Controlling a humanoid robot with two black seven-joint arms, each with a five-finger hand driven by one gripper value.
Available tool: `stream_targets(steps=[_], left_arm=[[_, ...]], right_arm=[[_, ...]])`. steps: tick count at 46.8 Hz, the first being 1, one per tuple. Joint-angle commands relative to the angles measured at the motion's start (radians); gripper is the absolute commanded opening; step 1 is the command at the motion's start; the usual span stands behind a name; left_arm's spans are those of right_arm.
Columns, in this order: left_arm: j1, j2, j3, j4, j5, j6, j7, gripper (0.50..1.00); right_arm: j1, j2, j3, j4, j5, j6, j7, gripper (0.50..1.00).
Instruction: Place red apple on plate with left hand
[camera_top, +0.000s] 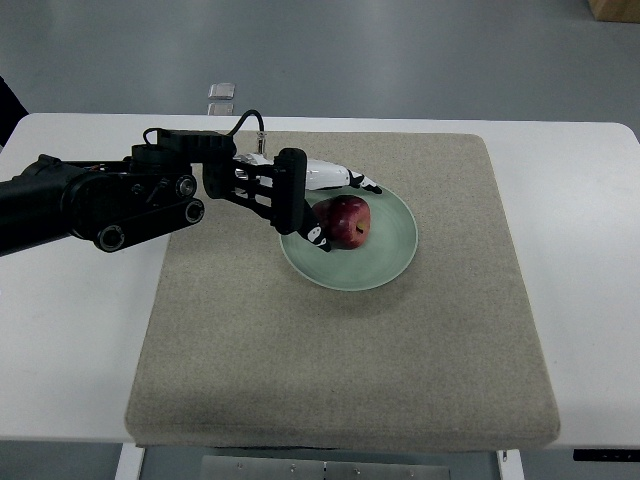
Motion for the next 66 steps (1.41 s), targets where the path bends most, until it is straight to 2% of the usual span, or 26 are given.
stream_targets(steps=[1, 23, 38, 48, 59, 66], left_arm=[[-0.002, 0.009, -0.001, 0.000, -0.003, 0.000, 0.000, 0.992], [-0.022, 0.102, -0.020, 0.026, -0.017, 0.005, 0.001, 0.992], [0.003, 0.107, -0.125, 0.149, -0.032, 0.011, 0.001, 0.992], [0.004, 0.093, -0.208, 0.221, -0.167, 0.015, 0.001, 0.992], [0.041, 0.063, -0.257, 0.279, -0.573, 0.136, 0.001, 0.992], [0.041, 0.004, -0.290, 0.364, -0.793, 0.239, 0.003, 0.992]], right_arm=[[0.000, 0.000, 0.000, 0.000, 0.000, 0.000, 0.000, 0.964], [0.000, 0.000, 0.000, 0.000, 0.000, 0.000, 0.000, 0.964], [0.000, 0.000, 0.000, 0.000, 0.000, 0.000, 0.000, 0.964], [0.000, 0.000, 0.000, 0.000, 0.001, 0.000, 0.000, 0.964], [-0.001, 0.000, 0.000, 0.000, 0.000, 0.000, 0.000, 0.962], [-0.001, 0.000, 0.000, 0.000, 0.000, 0.000, 0.000, 0.964]])
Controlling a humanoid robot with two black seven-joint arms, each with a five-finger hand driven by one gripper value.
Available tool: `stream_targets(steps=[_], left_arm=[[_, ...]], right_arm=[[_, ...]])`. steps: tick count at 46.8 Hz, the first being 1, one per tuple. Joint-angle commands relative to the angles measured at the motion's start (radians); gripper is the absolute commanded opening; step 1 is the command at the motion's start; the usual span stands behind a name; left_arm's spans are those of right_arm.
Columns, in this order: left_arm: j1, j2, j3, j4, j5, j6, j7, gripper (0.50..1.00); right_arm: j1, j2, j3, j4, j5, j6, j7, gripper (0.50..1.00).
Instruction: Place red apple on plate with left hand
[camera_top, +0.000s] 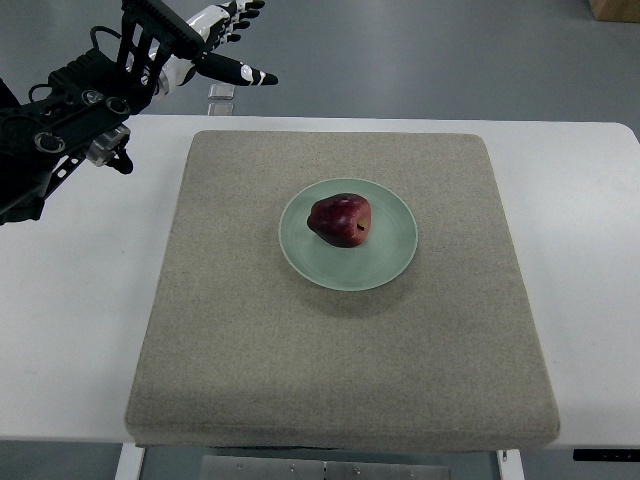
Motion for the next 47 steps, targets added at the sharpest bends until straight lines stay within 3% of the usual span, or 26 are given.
stream_targets(steps=[1, 19, 31, 47], left_arm=[[-0.001, -0.027, -0.019, 0.048, -0.113, 0.049, 0.001, 0.992], [0.010, -0.096, -0.219, 0.256, -0.598, 0.058, 0.025, 0.992], [0.049, -0.116, -0.223, 0.263, -0.857, 0.035, 0.050, 0.992], [0.122, -0.139, -0.331, 0.272, -0.900, -0.241, 0.053, 0.992]], right_arm=[[-0.001, 0.000, 0.000, 0.000, 0.000, 0.000, 0.000, 0.964], [0.000, 0.000, 0.000, 0.000, 0.000, 0.000, 0.000, 0.964], [-0.001, 0.000, 0.000, 0.000, 0.000, 0.000, 0.000, 0.964], [-0.001, 0.000, 0.000, 0.000, 0.000, 0.000, 0.000, 0.964]])
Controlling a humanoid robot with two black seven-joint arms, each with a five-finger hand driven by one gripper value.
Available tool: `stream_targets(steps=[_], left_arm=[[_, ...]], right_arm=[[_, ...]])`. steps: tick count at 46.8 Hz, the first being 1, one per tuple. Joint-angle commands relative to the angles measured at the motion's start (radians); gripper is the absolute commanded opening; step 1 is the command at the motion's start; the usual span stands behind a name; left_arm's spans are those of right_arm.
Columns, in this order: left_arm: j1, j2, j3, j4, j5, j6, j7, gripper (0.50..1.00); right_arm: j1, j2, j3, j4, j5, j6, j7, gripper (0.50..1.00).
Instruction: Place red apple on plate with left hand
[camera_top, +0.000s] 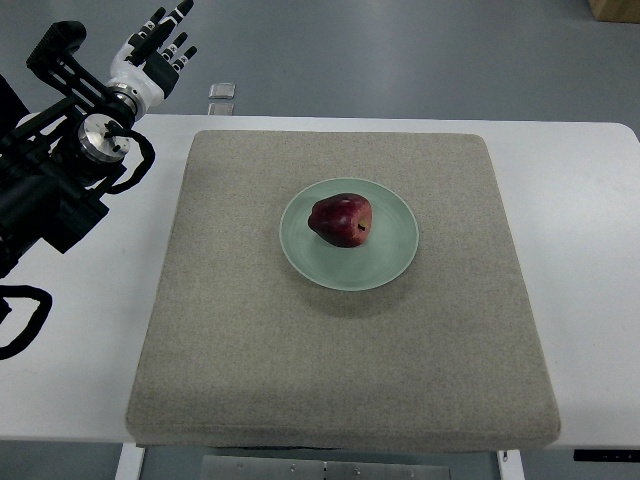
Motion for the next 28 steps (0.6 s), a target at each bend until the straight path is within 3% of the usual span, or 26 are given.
stream_targets(steps=[1, 7, 28], left_arm=[[0.008, -0.003, -0.008, 0.002, 0.000, -0.065, 0.000, 0.992], [0.016, -0.005, -0.022, 0.002, -0.001, -0.108, 0.000, 0.992], [0.016, -0.025, -0.040, 0.005, 0.014, -0.102, -0.002, 0.992]], right_arm=[[0.000, 0.000, 0.000, 0.000, 0.000, 0.000, 0.000, 0.964], [0.000, 0.000, 0.000, 0.000, 0.000, 0.000, 0.000, 0.964], [0.000, 0.000, 0.000, 0.000, 0.000, 0.000, 0.000, 0.964]])
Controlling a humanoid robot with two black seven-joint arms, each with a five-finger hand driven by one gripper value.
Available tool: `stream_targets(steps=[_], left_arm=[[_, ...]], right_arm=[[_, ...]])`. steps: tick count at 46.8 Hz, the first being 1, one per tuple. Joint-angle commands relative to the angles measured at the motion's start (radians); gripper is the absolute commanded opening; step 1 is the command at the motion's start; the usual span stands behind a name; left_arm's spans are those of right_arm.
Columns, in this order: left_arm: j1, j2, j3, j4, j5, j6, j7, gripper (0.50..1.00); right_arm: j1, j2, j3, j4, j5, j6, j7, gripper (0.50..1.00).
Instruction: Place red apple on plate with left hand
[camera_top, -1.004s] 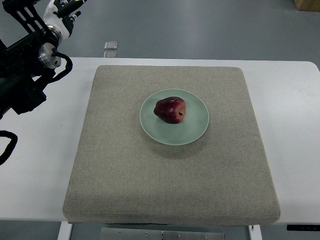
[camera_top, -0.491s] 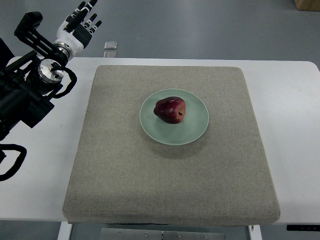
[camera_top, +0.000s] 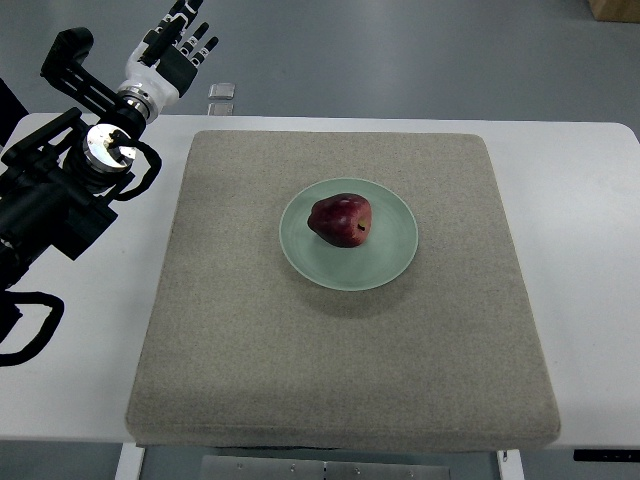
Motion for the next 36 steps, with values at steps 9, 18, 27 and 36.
stream_targets(steps=[9, 18, 27, 36], left_arm=[[0.000, 0.001, 0.005, 0.000, 0.002, -0.001, 0.001, 0.992], [-0.006, -0.001, -0.001, 0.006, 0.001, 0.005, 0.001, 0.992], [-0.011, -0.001, -0.001, 0.006, 0.002, 0.008, 0.001, 0.992], [-0.011, -0.001, -0.001, 0.006, 0.002, 0.008, 0.001, 0.992]], right_arm=[[0.000, 0.000, 0.000, 0.000, 0.000, 0.000, 0.000, 0.964], [0.000, 0.000, 0.000, 0.000, 0.001, 0.000, 0.000, 0.964], [0.000, 0.000, 0.000, 0.000, 0.001, 0.000, 0.000, 0.964], [0.015, 0.000, 0.000, 0.014, -0.002, 0.011, -0.001, 0.964]])
